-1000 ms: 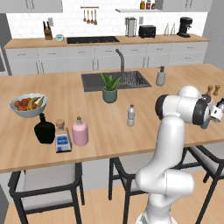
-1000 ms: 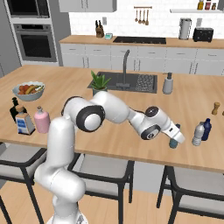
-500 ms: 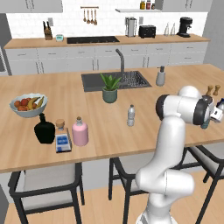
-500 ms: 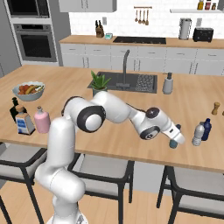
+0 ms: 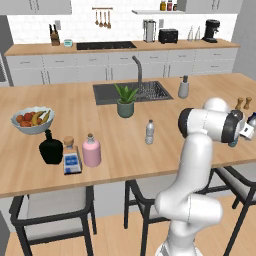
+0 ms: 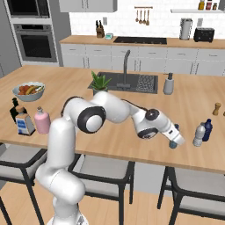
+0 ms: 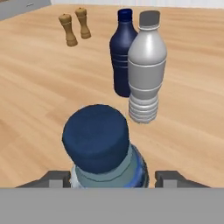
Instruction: Move the plastic bottles in the middle to the plastics group, and the glass bottles in the middle to the glass group.
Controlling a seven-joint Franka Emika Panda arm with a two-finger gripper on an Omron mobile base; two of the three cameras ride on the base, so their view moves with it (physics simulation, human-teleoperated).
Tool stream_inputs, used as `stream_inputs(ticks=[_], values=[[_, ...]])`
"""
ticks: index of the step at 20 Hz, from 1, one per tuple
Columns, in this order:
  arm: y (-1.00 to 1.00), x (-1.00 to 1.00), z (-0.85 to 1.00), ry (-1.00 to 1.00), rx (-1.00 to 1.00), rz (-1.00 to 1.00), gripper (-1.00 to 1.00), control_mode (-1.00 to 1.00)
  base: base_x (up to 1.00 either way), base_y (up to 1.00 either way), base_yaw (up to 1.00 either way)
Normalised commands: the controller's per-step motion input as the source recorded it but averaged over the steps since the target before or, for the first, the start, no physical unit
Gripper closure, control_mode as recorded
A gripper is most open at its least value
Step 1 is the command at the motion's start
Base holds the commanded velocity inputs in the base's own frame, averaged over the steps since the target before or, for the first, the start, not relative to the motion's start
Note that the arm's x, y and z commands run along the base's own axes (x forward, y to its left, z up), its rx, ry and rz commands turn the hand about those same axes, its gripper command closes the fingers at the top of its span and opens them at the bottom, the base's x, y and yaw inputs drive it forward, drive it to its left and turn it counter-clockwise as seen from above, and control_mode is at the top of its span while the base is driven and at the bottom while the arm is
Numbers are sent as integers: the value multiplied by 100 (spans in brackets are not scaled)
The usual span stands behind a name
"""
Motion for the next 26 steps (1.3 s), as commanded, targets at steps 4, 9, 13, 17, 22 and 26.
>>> stream_inputs(ticks=[4, 9, 13, 17, 22, 26], values=[[7, -1, 0, -12, -2, 0, -100, -100, 0, 0, 0], [4, -12, 0, -10, -4, 0, -100, -100, 0, 0, 0], [21, -23, 0, 0, 0, 0, -100, -100, 0, 0, 0], [30, -16, 5, 0, 0, 0, -100, -100, 0, 0, 0], [35, -6, 46, 0, 0, 0, -100, -100, 0, 0, 0], [31, -2, 82, 2, 0, 0, -100, -100, 0, 0, 0]])
